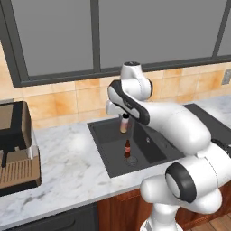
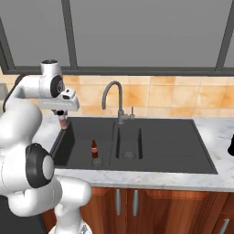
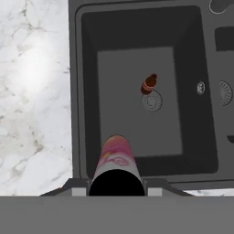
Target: Place the large bottle from the dining counter next to the other large bottle outside the sink, and place the small bottle from the dining counter next to the other small bottle inside the sink.
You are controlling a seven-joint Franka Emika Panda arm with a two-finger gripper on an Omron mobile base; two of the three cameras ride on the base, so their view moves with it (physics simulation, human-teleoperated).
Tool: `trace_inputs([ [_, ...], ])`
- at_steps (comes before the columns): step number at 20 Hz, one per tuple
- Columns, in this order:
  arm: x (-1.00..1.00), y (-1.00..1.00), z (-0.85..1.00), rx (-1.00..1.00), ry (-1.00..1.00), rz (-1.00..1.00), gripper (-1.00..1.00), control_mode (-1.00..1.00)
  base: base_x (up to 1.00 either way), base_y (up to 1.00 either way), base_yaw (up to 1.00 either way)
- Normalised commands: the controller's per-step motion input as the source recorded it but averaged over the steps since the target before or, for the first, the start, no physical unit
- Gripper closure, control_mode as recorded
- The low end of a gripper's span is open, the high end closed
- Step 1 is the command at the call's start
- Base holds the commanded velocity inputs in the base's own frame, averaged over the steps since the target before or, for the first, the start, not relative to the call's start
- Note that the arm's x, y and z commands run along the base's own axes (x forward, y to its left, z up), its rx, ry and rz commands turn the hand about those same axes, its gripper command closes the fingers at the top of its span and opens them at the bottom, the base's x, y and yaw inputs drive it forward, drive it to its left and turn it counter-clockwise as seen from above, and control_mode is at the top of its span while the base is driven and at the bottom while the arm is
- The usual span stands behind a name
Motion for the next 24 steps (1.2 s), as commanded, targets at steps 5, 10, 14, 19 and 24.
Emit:
trace_inputs([
  [5,0.46,0.2,-0.52,-0.01,0.0,-0.13,1.0,-1.0,0.0,0.0,0.0],
  [10,0.34,0.02,-0.55,0.0,0.0,-0.14,1.0,-1.0,0.0,0.0,0.0],
  [14,0.28,0.0,-0.58,0.0,0.0,-0.14,1.0,-1.0,0.0,0.0,0.0],
  [19,0.18,0.0,-0.46,0.0,-0.08,-0.09,1.0,-1.0,0.0,0.0,0.0],
  [24,0.06,0.0,-0.29,0.0,-0.06,-0.01,1.0,-1.0,0.0,0.0,0.0],
])
